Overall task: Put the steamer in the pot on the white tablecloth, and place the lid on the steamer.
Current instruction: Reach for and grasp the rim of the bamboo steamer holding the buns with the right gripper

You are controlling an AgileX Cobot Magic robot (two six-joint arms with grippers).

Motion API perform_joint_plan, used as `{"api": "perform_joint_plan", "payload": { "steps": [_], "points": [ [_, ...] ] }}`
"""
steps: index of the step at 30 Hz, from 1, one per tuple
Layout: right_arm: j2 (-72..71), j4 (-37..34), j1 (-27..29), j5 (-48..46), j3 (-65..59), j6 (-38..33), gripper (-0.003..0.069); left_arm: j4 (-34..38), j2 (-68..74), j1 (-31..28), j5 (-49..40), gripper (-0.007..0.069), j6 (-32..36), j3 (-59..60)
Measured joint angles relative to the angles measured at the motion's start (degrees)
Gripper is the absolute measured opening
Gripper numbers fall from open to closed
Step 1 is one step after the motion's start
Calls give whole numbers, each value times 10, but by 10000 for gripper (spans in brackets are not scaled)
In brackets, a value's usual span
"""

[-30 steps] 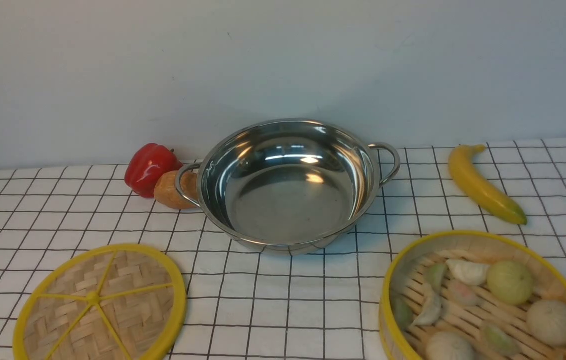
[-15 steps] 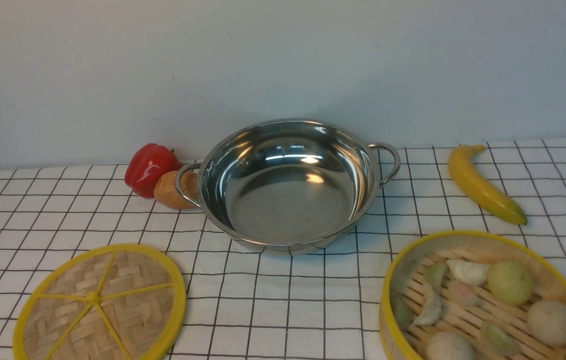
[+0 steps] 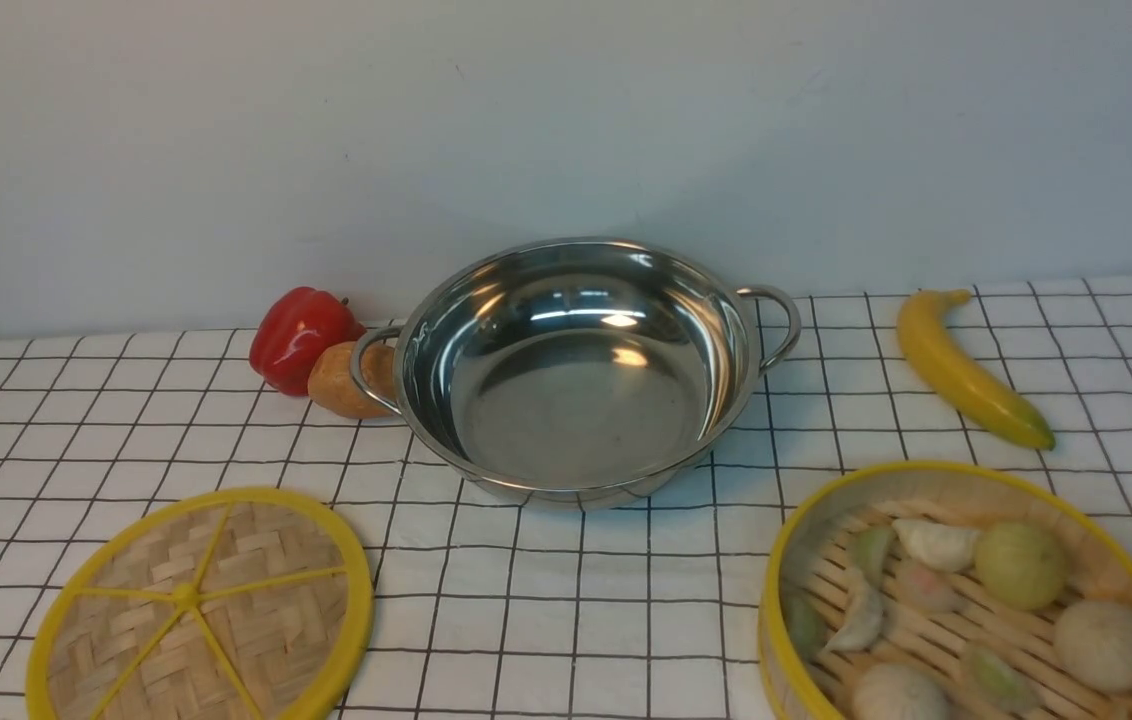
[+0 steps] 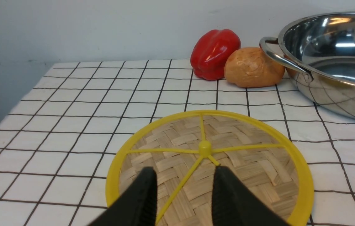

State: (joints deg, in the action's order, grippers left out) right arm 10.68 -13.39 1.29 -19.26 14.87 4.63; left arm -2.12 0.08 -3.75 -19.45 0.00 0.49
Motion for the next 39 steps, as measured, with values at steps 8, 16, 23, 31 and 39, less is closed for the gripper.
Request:
{"api": "perform_joint_plan", "payload": {
  "steps": [8,16,23,31,39],
  "points": [
    [143,-17,0,-131,156,-17,243,0,0,0,0,243,0,0],
    [251,-47,0,-168,234,-107,243,0,0,0,0,243,0,0],
    [384,-27,0,-401,334,-205,243,0,0,0,0,243,0,0],
    [537,-26,0,-469,441,-160,243,0,0,0,0,243,0,0],
    [619,-3,0,-469,464,-161,243,0,0,0,0,243,0,0]
  ]
}}
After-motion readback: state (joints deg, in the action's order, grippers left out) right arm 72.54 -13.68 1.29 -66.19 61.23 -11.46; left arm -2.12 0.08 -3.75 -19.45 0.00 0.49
